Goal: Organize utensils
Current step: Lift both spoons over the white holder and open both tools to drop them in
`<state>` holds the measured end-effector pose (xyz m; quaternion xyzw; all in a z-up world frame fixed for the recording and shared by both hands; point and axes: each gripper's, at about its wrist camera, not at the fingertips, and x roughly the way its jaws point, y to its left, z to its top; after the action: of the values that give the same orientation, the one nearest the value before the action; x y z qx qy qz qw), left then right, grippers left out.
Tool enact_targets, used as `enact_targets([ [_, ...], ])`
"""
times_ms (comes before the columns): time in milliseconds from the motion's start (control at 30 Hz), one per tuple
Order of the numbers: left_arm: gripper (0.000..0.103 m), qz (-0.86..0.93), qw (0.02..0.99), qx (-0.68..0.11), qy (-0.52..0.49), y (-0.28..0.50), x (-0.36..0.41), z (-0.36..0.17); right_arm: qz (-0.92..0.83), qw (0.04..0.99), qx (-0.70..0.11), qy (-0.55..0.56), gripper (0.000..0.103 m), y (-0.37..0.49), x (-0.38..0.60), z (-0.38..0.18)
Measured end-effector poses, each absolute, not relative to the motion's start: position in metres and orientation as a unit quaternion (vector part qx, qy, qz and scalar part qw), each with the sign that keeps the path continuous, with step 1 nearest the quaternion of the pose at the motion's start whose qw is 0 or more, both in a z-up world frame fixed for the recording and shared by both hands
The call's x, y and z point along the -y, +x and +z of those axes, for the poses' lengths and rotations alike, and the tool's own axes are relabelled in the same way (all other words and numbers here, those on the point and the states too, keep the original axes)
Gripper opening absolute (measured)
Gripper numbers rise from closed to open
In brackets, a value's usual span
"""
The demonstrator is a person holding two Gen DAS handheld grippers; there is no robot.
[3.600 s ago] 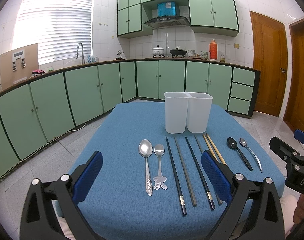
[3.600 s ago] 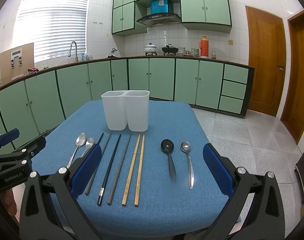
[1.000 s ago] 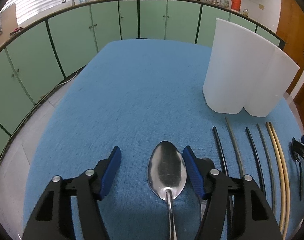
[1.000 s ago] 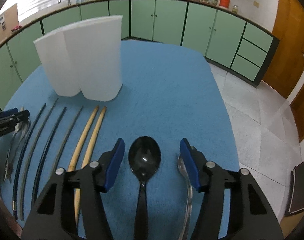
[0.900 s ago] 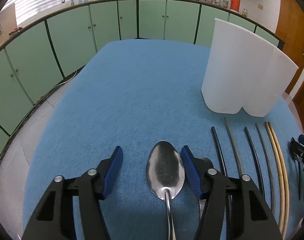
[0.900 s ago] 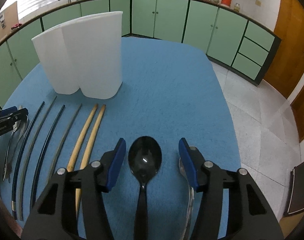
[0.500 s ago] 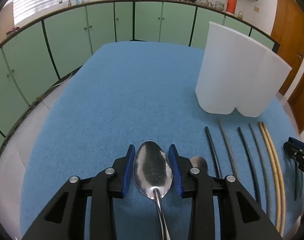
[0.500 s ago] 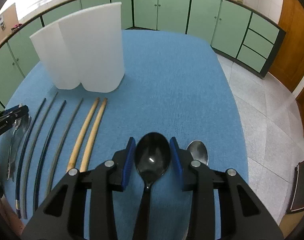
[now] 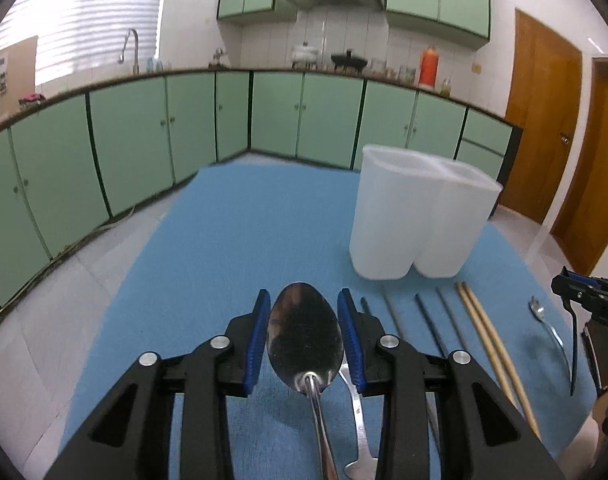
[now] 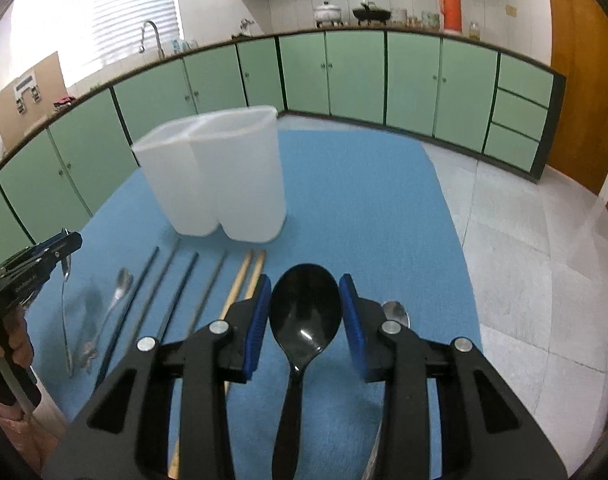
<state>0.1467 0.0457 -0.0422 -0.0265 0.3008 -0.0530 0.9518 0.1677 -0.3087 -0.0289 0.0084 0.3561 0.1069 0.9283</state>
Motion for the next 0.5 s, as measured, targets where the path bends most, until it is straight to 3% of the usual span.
enact_targets([
  [500, 0.034, -0.058, 0.979, -0.191, -0.037, 0.13, -0.046, 0.023, 0.116, 0.956, -0.268, 0.021, 0.034, 0.17, 0.293, 0.022],
])
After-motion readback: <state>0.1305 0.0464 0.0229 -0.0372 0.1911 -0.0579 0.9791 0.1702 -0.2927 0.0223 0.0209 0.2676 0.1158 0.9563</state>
